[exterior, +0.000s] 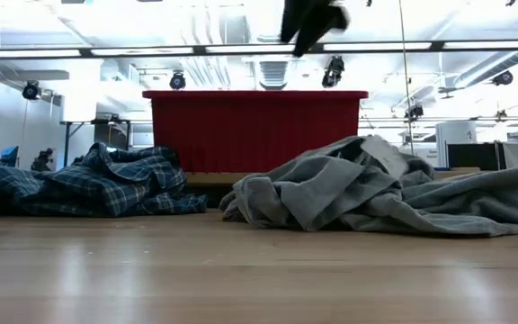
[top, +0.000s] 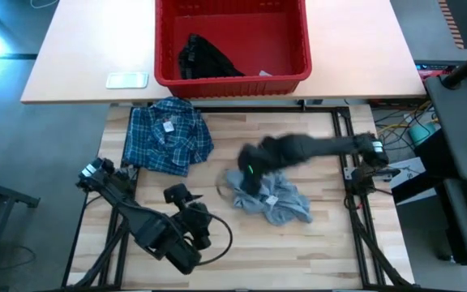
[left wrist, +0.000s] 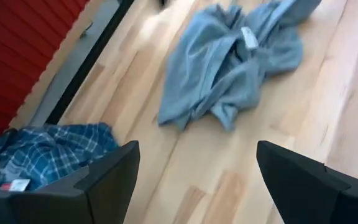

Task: Fold Laundry from Bin
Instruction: Fold the gray shirt

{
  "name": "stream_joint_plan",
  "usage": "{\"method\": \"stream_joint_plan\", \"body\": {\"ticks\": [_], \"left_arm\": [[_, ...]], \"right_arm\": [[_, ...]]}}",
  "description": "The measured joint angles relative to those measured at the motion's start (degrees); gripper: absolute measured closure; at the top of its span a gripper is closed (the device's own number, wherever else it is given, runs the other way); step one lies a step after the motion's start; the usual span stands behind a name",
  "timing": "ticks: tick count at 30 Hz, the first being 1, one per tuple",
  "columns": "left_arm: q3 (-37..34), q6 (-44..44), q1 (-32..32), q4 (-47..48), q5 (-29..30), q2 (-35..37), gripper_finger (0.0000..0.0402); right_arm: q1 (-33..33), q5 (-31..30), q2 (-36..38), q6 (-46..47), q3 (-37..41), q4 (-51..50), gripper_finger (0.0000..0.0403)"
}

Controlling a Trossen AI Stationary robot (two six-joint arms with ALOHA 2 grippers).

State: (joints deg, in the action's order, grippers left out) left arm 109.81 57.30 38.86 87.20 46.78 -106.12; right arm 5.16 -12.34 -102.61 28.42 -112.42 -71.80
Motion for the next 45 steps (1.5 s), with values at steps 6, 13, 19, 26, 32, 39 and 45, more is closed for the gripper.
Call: {"method": "stream_joint_plan", "body": {"ticks": [6, 13, 19, 26, 32, 39, 45], "left_arm": [[-5.66, -2.56, -2.66, -3.33, -2.03, 1.67, 0.0096], [-15.45, -21.33, -6.21, -24.6, -20.27, 2.68, 0.0096], [-24.27, -22.17, -7.37, -33.68, -27.72, 5.94, 0.011], [-34.1, -17.74, -6.27, -41.13, -28.26, 11.93, 0.0127], [-40.58, -11.71, -4.47, -46.89, -25.97, 14.81, 0.0134], [-43.7, -18.61, -6.14, -54.23, -18.28, 17.16, 0.0135], [-43.01, -25.08, -12.36, -55.75, -17.25, 19.48, 0.0135]], "right_arm": [[14.97, -7.79, 1.77, 19.86, 9.42, -0.42, 0.0165], [23.46, -14.24, 1.97, 44.41, 25.23, 4.67, 0.0174], [19.21, -8.31, 7.93, 51.56, 36.63, 18.85, 0.0187], [9.73, -0.12, 11.25, 44.03, 42.15, 26.57, 0.0191], [6.53, 7.01, 8.18, 37.63, 42.97, 25.61, 0.0223], [4.58, -1.85, 6.94, 36.52, 42.24, 23.71, 0.0324], [1.94, -4.19, 10.55, 26.99, 34.17, 13.99, 0.039]]}}
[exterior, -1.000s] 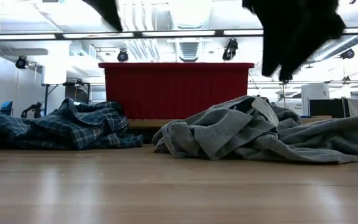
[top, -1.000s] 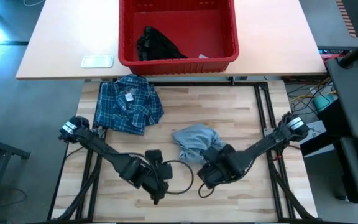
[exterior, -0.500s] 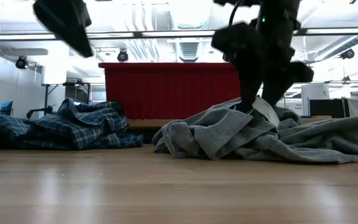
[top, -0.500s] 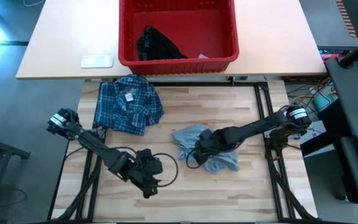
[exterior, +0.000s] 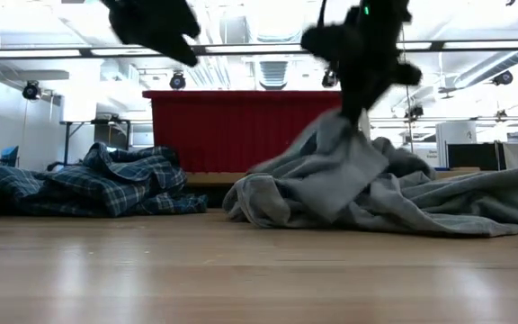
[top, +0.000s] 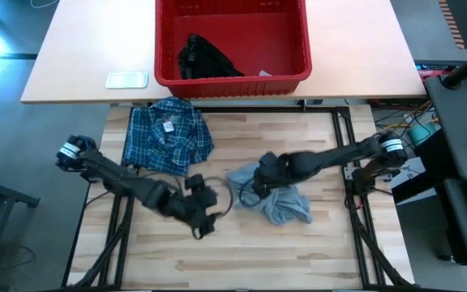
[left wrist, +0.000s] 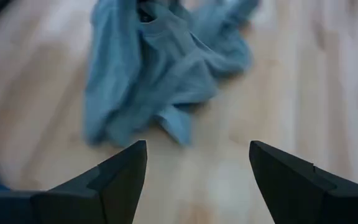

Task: Fold Laundry from Bin
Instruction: Fold the gray shirt

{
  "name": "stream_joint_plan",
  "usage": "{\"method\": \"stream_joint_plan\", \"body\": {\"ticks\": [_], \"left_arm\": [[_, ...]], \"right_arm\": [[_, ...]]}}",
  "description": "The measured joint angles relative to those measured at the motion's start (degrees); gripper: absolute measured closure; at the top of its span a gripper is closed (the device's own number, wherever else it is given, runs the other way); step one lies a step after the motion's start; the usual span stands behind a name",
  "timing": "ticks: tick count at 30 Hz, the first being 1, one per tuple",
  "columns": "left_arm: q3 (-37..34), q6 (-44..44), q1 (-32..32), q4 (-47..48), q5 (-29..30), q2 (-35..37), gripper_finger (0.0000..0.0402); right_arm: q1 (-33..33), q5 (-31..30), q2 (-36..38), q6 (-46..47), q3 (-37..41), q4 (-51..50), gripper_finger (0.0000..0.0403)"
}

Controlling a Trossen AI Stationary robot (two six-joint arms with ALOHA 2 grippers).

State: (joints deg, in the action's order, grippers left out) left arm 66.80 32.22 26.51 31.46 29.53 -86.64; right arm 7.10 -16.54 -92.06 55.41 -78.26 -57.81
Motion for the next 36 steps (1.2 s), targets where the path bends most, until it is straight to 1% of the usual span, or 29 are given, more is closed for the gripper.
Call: {"method": "stream_joint_plan", "body": {"ticks": [3, 5, 7, 10, 12, 14, 17, 20, 23, 26, 31, 34, 36], "left_arm": [[0.24, -4.47, -4.41, -3.84, 4.42, 0.66, 0.0135], [-0.35, -8.81, -7.4, -9.09, 6.86, 0.32, 0.0135], [-1.28, -15.53, -10.38, -15.99, 6.98, -1.14, 0.0135], [-2.09, -23.95, -14.1, -24.02, 5.4, -4.92, 0.0135], [-2.12, -26.84, -16.37, -27.77, 3.84, -7.31, 0.0135], [-2.12, -27.16, -18.41, -29.44, 3.71, -9.34, 0.0135], [-2.1, -28.45, -21.38, -31.0, 1.26, -12.49, 0.0135], [-1.89, -32.7, -22.85, -31.92, -1.19, -16.13, 0.0135], [-0.68, -35.8, -23.19, -31.87, -0.45, -19.32, 0.0136], [1.29, -36.24, -23.26, -31.42, 0.19, -21.09, 0.0146], [6.32, -36.03, -23.23, -24.72, 0.42, -21.41, 0.0187], [7.77, -36.14, -23.99, -22.32, -0.16, -21.39, 0.0224], [7.72, -36.22, -24.94, -22.07, -2.44, -21.54, 0.0256]], "right_arm": [[-2.46, -0.19, 2.12, -7.03, -5.04, -6.17, 0.0391], [-4.44, 0.07, 3.15, -11.65, -7.78, -9.22, 0.0392], [-6.74, 0.58, 4.18, -15.42, -9.32, -10.0, 0.0392], [-10.15, 4.39, 5.23, -19.95, -9.95, -10.03, 0.0392], [-12.06, 7.47, 5.67, -22.23, -9.95, -10.66, 0.0392], [-13.64, 9.42, 6.12, -23.71, -9.95, -11.32, 0.0393], [-14.98, 10.82, 6.95, -26.62, -9.95, -11.54, 0.0393], [-15.77, 11.02, 7.52, -28.56, -10.16, -11.97, 0.0392], [-16.14, 11.02, 7.63, -29.23, -10.92, -12.52, 0.039], [-16.16, 11.04, 7.63, -29.78, -11.35, -12.62, 0.0389], [-16.16, 11.35, 7.63, -29.75, -11.37, -12.95, 0.039], [-16.16, 12.81, 7.63, -29.12, -11.37, -13.04, 0.039], [-16.15, 13.58, 7.63, -28.99, -11.37, -13.09, 0.039]]}}
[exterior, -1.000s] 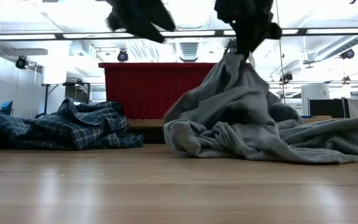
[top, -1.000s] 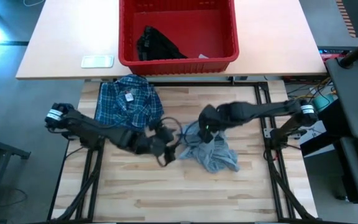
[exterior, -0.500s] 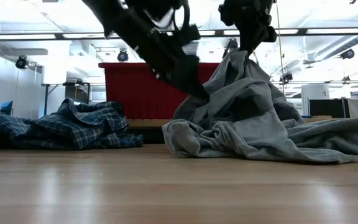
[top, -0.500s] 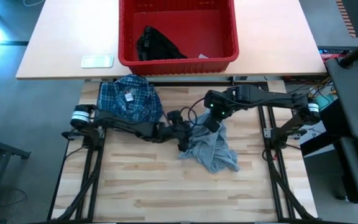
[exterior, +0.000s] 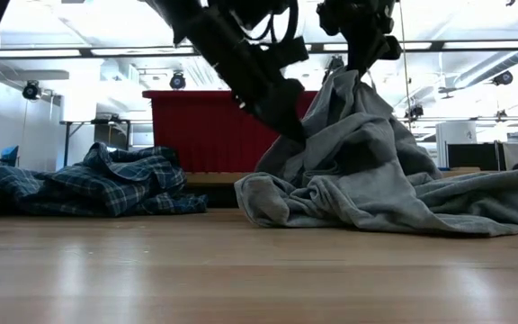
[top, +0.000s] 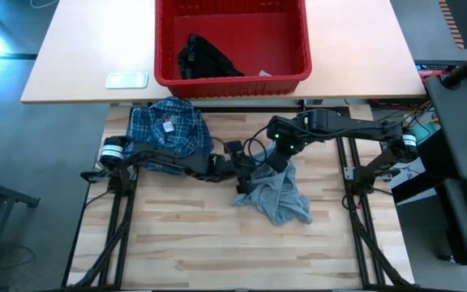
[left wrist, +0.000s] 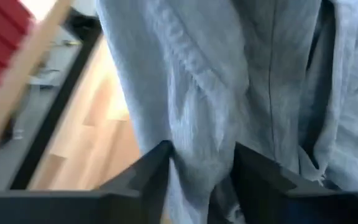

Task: Fold Laundry from Bin
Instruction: Fold the gray shirt

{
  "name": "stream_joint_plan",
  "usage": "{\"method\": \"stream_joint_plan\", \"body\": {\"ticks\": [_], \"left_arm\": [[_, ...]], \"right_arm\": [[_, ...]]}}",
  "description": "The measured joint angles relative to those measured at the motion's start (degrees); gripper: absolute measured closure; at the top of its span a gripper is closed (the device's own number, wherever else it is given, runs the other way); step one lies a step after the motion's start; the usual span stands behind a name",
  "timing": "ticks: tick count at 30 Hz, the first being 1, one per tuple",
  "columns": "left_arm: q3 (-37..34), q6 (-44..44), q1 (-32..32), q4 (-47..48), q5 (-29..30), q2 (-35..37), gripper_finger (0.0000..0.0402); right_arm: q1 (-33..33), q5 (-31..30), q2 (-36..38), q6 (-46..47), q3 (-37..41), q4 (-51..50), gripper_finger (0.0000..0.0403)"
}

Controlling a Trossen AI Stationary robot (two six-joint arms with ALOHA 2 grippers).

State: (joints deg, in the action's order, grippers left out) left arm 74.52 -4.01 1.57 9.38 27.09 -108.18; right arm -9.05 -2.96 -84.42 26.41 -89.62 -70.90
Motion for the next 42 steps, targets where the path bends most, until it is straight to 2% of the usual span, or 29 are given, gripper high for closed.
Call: {"method": "stream_joint_plan", "body": {"ticks": [3, 5, 6, 9, 12, 14, 17, 20, 23, 27, 30, 33, 37, 42], "left_arm": [[-0.29, 0.74, -1.37, 2.36, -5.42, -0.11, 0.0324], [-0.31, 1.02, -1.76, 2.84, -7.22, 0.02, 0.0377], [-0.31, 1.07, -1.88, 3.23, -7.35, 0.48, 0.0388], [0.04, 1.8, -2.25, 4.54, -6.93, 3.07, 0.0394], [1.22, 2.27, -2.91, 8.28, -4.41, 6.68, 0.04], [1.87, 2.73, -3.48, 13.58, -1.07, 9.39, 0.0401], [2.91, 4.69, -4.97, 25.21, 3.11, 13.83, 0.0401], [3.55, 6.74, -6.46, 32.47, 3.71, 18.27, 0.0401], [3.58, 7.78, -7.51, 32.51, 1.95, 21.56, 0.0401], [3.58, 8.71, -8.27, 32.36, 1.34, 22.23, 0.0401], [3.58, 7.96, -8.35, 32.68, 1.31, 21.86, 0.0401], [3.58, 7.25, -8.33, 36.04, 1.67, 21.66, 0.0402], [3.58, 7.67, -8.33, 40.7, 2.18, 22.57, 0.0402], [3.58, 8.78, -8.33, 43.56, 2.25, 23.65, 0.0402]], "right_arm": [[0.15, 0.06, 0.0, 0.54, -0.11, -0.72, 0.039], [0.28, 0.02, 0.0, 1.03, -0.26, -0.85, 0.0389], [0.4, -0.01, 0.0, 1.02, -0.26, -0.83, 0.0386], [0.92, -0.01, -0.01, 0.69, -0.26, -0.05, 0.036], [1.66, -0.05, -0.4, 0.2, 0.09, 4.48, 0.0312], [2.32, -0.08, -0.89, -0.78, 0.41, 7.41, 0.0274], [3.84, -0.11, -0.62, -0.6, 0.53, 5.71, 0.022], [7.44, -4.1, 2.54, 1.71, 0.91, 3.57, 0.018], [12.74, -9.88, 6.45, 5.16, 3.27, 4.19, 0.0155], [20.02, -14.65, 9.01, 10.05, 11.5, 10.3, 0.0144], [24.68, -18.57, 9.17, 10.75, 20.72, 22.59, 0.0146], [27.6, -24.41, 6.43, 6.32, 29.3, 36.58, 0.0154], [27.38, -30.39, 0.85, 1.65, 35.39, 51.81, 0.0169], [23.23, -32.12, -6.69, -3.74, 35.99, 57.28, 0.0178]]}}
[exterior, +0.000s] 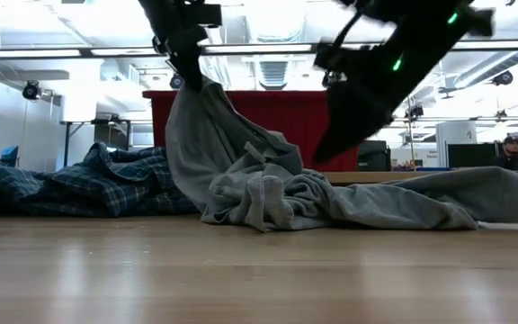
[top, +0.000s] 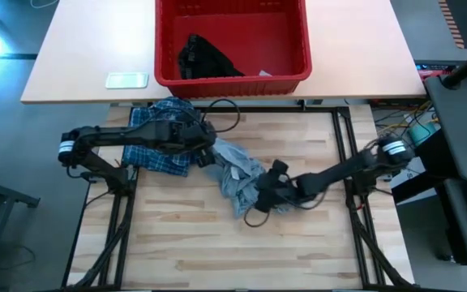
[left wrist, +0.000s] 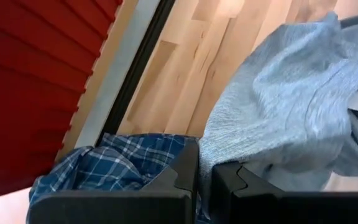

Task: Fold Laundry from Bin
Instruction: Fold the gray shirt

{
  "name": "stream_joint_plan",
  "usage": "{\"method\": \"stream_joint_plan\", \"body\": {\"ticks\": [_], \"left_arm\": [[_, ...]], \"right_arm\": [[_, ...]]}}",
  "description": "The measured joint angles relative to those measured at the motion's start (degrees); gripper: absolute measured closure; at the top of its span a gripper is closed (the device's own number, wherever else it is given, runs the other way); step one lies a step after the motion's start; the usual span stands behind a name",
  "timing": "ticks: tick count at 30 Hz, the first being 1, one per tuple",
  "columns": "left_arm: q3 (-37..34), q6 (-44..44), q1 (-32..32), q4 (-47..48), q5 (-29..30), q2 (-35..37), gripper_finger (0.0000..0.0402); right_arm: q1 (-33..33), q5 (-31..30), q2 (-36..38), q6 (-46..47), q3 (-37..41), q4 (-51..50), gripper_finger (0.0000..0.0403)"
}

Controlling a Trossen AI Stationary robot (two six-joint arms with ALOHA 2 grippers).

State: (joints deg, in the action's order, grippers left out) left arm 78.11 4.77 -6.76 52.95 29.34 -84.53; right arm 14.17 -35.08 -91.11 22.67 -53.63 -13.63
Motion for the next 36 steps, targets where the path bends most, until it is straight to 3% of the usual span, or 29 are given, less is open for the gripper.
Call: {"method": "stream_joint_plan", "body": {"ticks": [10, 14, 18, 23, 24, 30, 36], "left_arm": [[0.0, 0.73, 0.0, 1.76, 2.27, 0.95, 0.0402], [0.0, 0.93, -0.11, 2.6, 3.11, 1.42, 0.0402], [0.0, 2.62, -0.11, 4.19, 3.15, 2.77, 0.0402], [0.0, 3.48, -0.11, 4.55, 3.15, 4.46, 0.0402], [0.0, 3.82, -0.1, 4.57, 3.15, 4.87, 0.0402], [1.54, 4.32, -0.07, 5.83, 3.05, 8.68, 0.0402], [14.04, -0.04, 0.63, 6.44, -0.31, 12.44, 0.0401]], "right_arm": [[-6.69, 5.12, -8.26, -2.71, -7.96, 1.33, 0.018], [-9.09, 12.26, -8.41, -2.98, -10.21, 1.51, 0.0194], [-11.61, 16.59, -7.85, -2.29, -11.31, 0.24, 0.0247], [-14.81, 17.91, -7.93, -4.54, -12.16, 0.02, 0.037], [-15.27, 18.32, -7.71, -5.6, -12.68, -0.52, 0.038], [-15.58, 15.6, -3.65, -14.69, -24.13, -17.68, 0.0392], [-14.16, 9.44, 1.16, -25.86, -44.64, -38.31, 0.0393]]}}
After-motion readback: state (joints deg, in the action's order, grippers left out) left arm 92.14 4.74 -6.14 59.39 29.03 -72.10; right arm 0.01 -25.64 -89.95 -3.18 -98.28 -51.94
